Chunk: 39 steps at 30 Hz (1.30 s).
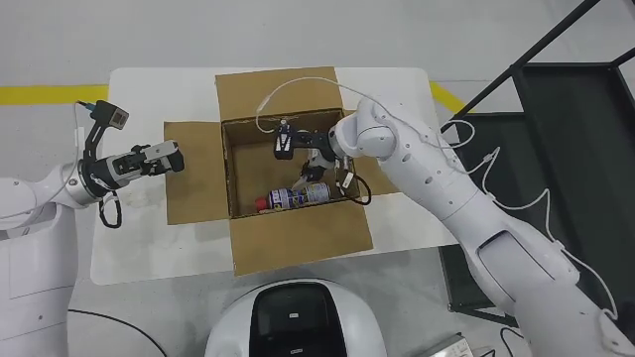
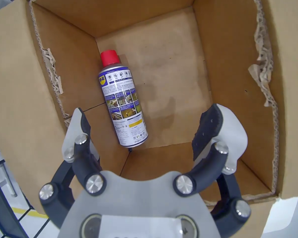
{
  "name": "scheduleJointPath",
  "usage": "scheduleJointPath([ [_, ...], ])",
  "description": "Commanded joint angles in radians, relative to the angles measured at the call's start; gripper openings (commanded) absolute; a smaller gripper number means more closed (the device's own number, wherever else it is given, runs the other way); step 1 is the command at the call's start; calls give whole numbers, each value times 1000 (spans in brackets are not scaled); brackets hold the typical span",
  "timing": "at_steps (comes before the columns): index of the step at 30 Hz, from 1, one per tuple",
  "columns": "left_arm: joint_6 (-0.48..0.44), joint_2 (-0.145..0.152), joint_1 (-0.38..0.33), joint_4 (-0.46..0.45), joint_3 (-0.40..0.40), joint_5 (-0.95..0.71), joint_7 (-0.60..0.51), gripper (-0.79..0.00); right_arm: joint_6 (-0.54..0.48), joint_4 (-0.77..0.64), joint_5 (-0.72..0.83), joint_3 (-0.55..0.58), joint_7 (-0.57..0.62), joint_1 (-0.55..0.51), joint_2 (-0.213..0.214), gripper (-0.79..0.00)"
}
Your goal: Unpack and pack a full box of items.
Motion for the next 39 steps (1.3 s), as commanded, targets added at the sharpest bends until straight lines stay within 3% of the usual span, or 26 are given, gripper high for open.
scheduleJointPath([
  [1,3,1,6,-12,-1,5,25,0,3,-2,-1,3,3,-2,0,0],
  [11,12,27,21,30,-93,-76,28,0,3,-2,-1,3,3,-2,0,0],
  [20,11,28,20,32,-95,-77,26,0,15,4,-31,-29,-19,-10,-7,0],
  [39,11,28,20,32,-95,-77,26,0,9,301,-15,-265,-58,116,-138,0],
])
